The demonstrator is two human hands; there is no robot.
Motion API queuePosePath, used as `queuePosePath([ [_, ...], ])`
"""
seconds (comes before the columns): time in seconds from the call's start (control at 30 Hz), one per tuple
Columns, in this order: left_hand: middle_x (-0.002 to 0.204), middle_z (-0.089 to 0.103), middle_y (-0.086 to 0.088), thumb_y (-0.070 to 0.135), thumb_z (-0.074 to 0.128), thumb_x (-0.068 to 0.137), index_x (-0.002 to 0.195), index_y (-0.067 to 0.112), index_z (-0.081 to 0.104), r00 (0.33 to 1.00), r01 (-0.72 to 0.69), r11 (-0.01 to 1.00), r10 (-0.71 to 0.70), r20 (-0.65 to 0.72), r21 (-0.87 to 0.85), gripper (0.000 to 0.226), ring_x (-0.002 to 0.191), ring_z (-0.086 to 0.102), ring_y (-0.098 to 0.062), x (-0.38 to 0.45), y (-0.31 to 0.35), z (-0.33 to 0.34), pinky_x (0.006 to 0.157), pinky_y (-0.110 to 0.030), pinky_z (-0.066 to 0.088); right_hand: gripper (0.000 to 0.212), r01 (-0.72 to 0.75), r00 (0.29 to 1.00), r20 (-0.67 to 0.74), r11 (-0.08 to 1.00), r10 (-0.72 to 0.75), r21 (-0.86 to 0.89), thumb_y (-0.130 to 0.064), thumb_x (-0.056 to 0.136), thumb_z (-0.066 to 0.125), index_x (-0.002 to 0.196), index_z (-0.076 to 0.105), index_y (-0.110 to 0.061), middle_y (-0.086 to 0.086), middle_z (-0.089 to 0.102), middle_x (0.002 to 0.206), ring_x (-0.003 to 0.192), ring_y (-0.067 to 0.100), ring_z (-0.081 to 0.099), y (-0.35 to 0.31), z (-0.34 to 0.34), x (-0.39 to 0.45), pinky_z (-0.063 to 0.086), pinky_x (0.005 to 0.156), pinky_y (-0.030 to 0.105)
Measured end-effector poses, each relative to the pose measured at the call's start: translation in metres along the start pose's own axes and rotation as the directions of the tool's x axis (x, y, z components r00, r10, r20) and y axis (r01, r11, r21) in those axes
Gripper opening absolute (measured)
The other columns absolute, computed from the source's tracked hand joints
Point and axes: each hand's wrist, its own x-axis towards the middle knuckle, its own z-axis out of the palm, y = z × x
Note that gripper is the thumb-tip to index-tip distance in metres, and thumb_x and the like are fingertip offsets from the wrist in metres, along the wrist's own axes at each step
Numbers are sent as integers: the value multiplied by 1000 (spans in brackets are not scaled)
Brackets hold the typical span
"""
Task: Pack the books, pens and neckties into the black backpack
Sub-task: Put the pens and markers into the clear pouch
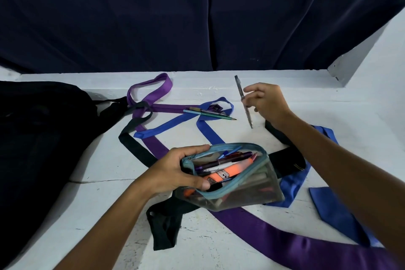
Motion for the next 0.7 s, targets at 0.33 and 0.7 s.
queuePosePath([
  [0.33, 117, 71, -2, 0, 83, 57, 134, 15, 55, 1000, -23, 999, 23, 5, -29, 83, 111, 67, -18, 0, 1, 3, 92, -30, 54, 20, 233, 644, 765, 958, -21, -170, 6, 80, 71, 94, 74, -8, 6, 75, 83, 73, 5, 67, -72, 3, -43, 50, 70, 18],
  [0.7, 117, 72, -4, -7, 84, 63, 133, 15, 56, 999, -37, 999, 38, 29, -38, 78, 111, 67, -19, -1, 1, 3, 88, -27, 54, 14, 299, 606, 793, 905, 66, -304, 1, 84, 66, 93, 74, -7, -2, 72, 72, 67, 10, 64, -70, 29, -44, 48, 62, 14],
])
